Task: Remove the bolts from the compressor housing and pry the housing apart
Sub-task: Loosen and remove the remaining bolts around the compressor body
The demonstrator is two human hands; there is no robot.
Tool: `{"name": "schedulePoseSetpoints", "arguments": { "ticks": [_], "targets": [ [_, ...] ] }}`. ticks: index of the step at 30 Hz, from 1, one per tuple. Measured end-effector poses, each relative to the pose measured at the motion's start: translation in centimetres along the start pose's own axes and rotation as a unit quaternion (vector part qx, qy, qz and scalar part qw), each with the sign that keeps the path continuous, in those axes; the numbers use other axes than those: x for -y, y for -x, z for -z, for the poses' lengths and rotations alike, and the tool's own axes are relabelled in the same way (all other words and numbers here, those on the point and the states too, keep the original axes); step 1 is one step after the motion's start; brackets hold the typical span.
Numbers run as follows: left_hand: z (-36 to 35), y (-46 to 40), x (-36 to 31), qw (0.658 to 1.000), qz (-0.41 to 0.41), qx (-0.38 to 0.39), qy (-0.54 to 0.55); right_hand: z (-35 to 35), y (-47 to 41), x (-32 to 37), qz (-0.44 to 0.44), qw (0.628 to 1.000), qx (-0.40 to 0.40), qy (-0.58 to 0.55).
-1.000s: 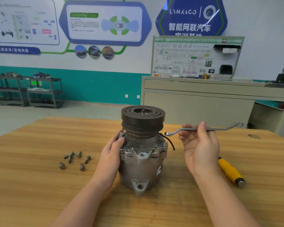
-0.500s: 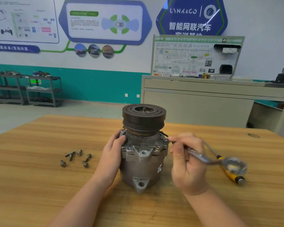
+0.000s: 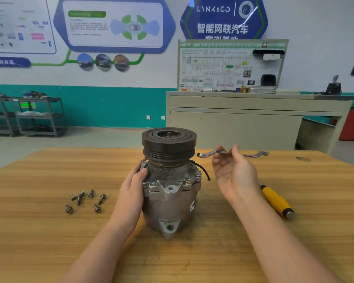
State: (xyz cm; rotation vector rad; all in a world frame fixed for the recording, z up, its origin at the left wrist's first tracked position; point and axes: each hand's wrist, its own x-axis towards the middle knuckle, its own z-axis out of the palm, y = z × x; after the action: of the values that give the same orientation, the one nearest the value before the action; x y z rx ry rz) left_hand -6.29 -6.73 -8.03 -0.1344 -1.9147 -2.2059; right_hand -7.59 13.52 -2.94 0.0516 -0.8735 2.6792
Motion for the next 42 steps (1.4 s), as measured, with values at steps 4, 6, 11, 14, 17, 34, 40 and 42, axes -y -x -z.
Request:
{"name": "schedulePoseSetpoints", "arguments": {
  "ticks": [4,6,11,14,17,34,40,42],
  "targets": [
    [0.0,0.0,0.0,1.0,0.003,0.0,0.001,0.6,1.8,0.0,0.225,0.958,0.007,0.179],
    [0.0,0.1,-0.1,1.0,0.003,-0.001,0.001,0.6,2.7,-0.4,0.294,0.927,0.03,0.229],
    [0.0,0.4,-0.1,1.0,-0.001,-0.001,-0.011,0.2,4.5,-0.8,0.426,0.846,0.124,0.296],
    [0.0,0.2,-0.4,1.0,-0.002,0.005,-0.02,0.4,5.3,-0.8,0.531,0.713,0.21,0.407],
    [0.1,-0.1,-0.4,0.999,-0.008,0.019,-0.025,1.0,6.1,-1.4,0.557,0.66,0.23,0.448],
    [-0.2,-0.1,-0.4,0.999,-0.015,0.008,-0.036,-0.7,0.2,1.7,-0.051,0.991,0.006,0.127],
    [-0.3,-0.2,-0.2,1.0,-0.013,0.003,-0.013,0.0,4.2,2.4,0.119,0.967,0.038,0.22],
    [-0.2,-0.1,-0.3,1.0,-0.011,0.001,-0.01,-0.2,5.0,2.2,0.156,0.96,0.05,0.227]
  ]
}}
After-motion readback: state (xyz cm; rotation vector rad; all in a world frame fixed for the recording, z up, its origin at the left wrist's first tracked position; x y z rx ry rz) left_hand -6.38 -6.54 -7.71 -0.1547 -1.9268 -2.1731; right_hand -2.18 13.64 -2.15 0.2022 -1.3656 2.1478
